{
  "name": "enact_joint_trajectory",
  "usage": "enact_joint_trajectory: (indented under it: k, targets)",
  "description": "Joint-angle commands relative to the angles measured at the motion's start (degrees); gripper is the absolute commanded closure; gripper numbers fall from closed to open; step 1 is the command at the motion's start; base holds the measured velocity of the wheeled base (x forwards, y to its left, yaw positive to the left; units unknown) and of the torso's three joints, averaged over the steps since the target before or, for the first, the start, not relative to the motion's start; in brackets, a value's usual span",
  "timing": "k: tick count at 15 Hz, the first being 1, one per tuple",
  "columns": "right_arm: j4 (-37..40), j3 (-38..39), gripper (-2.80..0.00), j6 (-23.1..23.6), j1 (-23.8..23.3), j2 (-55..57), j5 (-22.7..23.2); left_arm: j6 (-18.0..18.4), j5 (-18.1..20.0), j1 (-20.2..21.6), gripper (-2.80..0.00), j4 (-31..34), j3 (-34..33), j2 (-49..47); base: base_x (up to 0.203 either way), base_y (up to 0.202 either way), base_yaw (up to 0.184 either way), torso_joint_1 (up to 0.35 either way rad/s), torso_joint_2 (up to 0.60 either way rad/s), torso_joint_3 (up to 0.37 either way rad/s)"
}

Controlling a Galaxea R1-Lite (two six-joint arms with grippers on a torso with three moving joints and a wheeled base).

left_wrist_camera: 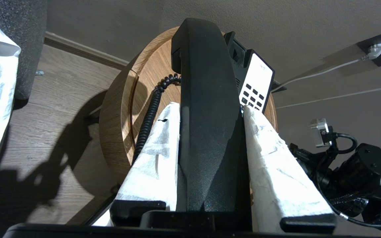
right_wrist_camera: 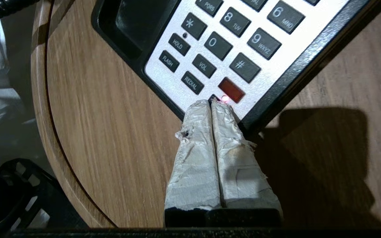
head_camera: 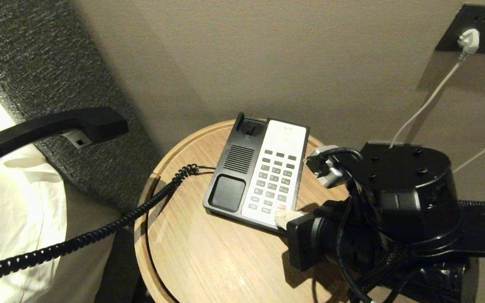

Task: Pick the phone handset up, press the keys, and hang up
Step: Dial the number

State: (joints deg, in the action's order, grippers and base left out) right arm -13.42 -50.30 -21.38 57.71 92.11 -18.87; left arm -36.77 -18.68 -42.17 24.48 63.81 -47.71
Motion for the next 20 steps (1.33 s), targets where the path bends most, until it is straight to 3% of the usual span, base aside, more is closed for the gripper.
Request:
enact_joint_trajectory:
  k: [1, 16, 17, 20]
  targets:
    - [-0.03, 0.2, 0.0, -0.06, 0.03, 0.32, -0.11, -0.24, -0.13, -0.02, 0.0, 0.13, 0.09, -0.01, 0.0, 0.0, 0.0, 0.0, 0.0, 0.0]
    - [0.52, 0.31, 0.0, -0.33, -0.05, -5.55, -0.53, 0.24, -0.13, -0.02, 0.0, 0.24, 0.8, -2.16, 0.0, 0.0, 0.0, 0.0, 0.0, 0.0]
    - [0.64, 0.63, 0.0, -0.31, -0.36, -6.5, -0.55, 1.25, -0.2, -0.09, 0.0, 0.21, 1.09, -3.21, 0.0, 0.0, 0.0, 0.0, 0.0, 0.0]
    - [0.75, 3.45, 0.0, -0.2, -2.76, -10.7, -1.12, 9.87, -0.3, -0.34, 0.0, -3.32, 0.95, -7.65, 0.0, 0.0, 0.0, 0.0, 0.0, 0.0]
